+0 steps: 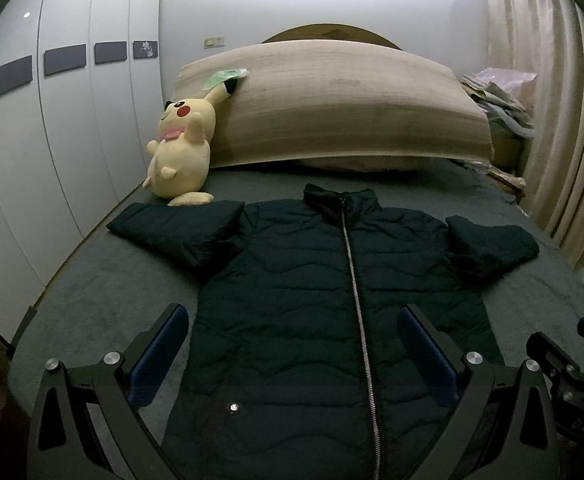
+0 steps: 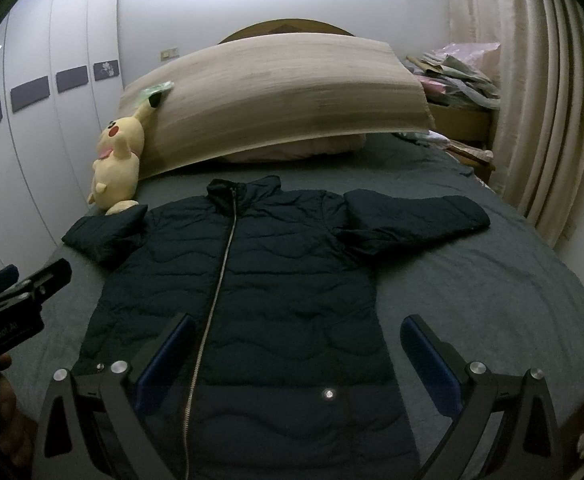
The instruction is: Fold large clothes
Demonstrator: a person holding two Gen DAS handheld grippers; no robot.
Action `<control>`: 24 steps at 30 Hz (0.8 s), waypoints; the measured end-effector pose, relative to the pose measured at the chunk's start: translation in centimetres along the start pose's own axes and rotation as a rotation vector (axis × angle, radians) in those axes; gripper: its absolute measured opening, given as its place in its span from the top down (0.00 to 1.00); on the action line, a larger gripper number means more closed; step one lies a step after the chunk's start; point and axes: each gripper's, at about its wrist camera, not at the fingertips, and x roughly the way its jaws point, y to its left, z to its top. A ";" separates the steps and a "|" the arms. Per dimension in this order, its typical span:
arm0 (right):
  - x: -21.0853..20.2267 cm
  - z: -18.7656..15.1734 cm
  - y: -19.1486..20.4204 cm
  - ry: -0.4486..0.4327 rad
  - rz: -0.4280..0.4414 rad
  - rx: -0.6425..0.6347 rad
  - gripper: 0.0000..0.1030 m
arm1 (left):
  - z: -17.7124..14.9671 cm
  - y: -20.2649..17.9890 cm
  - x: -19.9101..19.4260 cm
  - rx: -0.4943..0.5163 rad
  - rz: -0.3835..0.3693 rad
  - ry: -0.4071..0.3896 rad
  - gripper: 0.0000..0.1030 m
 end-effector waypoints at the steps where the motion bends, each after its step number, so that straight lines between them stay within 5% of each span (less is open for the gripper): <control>1: 0.0 0.0 0.0 0.001 0.001 -0.001 0.00 | 0.0 0.0 0.0 0.000 0.001 -0.001 0.00; 24: 1.3 -0.3 -0.7 0.039 0.032 0.011 0.00 | -0.7 0.5 1.7 -0.012 0.011 0.033 0.00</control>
